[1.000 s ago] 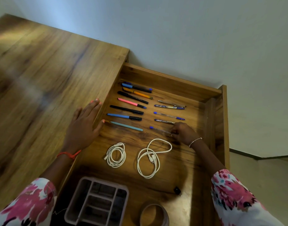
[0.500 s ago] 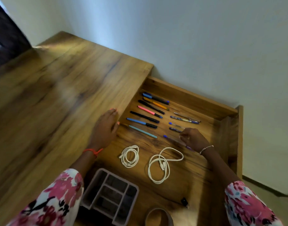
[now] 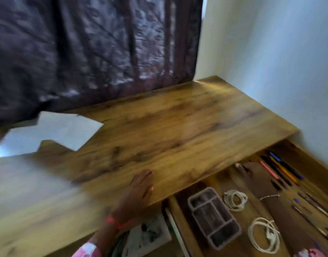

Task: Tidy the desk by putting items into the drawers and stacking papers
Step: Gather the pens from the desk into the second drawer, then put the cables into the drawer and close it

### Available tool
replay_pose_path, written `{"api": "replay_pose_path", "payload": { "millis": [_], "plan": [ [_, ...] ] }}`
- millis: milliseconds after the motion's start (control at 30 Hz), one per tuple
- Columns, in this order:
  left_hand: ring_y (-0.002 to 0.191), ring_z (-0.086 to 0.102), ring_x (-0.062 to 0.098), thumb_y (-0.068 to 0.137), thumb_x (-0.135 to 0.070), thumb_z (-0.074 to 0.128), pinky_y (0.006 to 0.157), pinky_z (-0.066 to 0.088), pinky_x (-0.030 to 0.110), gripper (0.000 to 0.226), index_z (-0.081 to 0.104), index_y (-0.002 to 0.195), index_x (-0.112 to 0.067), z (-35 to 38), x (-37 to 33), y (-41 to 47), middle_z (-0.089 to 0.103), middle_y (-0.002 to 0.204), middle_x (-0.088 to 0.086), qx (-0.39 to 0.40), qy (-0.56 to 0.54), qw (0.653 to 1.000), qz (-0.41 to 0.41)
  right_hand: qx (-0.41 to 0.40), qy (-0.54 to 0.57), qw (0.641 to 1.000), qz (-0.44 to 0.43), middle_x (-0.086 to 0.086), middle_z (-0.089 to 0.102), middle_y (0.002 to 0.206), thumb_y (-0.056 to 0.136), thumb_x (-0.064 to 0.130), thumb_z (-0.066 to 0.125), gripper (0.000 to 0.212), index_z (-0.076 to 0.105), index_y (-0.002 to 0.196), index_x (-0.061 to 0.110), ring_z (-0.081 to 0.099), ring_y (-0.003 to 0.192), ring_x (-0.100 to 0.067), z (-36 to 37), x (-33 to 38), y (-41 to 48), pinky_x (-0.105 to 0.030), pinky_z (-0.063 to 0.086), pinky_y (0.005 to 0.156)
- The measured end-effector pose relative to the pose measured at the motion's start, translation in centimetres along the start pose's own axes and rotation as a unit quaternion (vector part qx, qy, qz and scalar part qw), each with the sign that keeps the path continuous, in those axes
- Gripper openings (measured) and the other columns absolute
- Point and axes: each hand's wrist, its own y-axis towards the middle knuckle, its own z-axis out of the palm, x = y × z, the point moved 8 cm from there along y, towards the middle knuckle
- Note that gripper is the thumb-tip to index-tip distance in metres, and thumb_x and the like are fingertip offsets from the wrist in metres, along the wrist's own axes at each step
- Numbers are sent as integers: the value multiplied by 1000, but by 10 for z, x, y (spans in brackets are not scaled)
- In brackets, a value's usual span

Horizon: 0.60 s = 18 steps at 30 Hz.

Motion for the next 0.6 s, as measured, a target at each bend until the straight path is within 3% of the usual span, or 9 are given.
{"api": "replay_pose_path", "payload": {
  "millis": [167,300,367,433,600],
  "plan": [
    [114,50,22,99,-43,18,96,33,29,53,52,119,-8,-80,52,-110,61,119,15,-59,72,990,-110,28,42,992,-115,5,43,57,83,40,35,52,62,64,1,46,60,-22,44,109,-13,-19,22,58],
    [116,49,21,100,-42,13,98,33,32,61,60,113,-5,-115,69,-185,64,116,11,-101,123,973,-170,67,27,984,-161,-10,56,66,87,52,32,63,65,68,1,52,70,-26,81,169,-45,-24,34,69],
    [118,51,22,100,-41,12,100,39,36,60,59,115,-7,-123,72,-220,63,118,9,-110,139,965,-191,75,14,981,-179,-15,62,73,89,55,31,69,68,73,0,57,74,-30,97,193,-62,-33,45,74],
    [117,56,24,99,-42,10,93,49,38,61,59,115,-8,-131,74,-247,63,118,8,-111,154,960,-208,90,3,979,-183,-18,64,80,87,51,35,64,70,79,-2,60,78,-35,108,217,-77,-42,49,75],
    [116,57,24,99,-42,8,90,52,41,57,51,119,-12,-146,76,-286,63,119,7,-104,164,950,-245,123,1,973,-194,-20,63,96,82,37,43,49,69,93,-3,58,96,-38,121,260,-105,-47,45,86]
  ]
}}
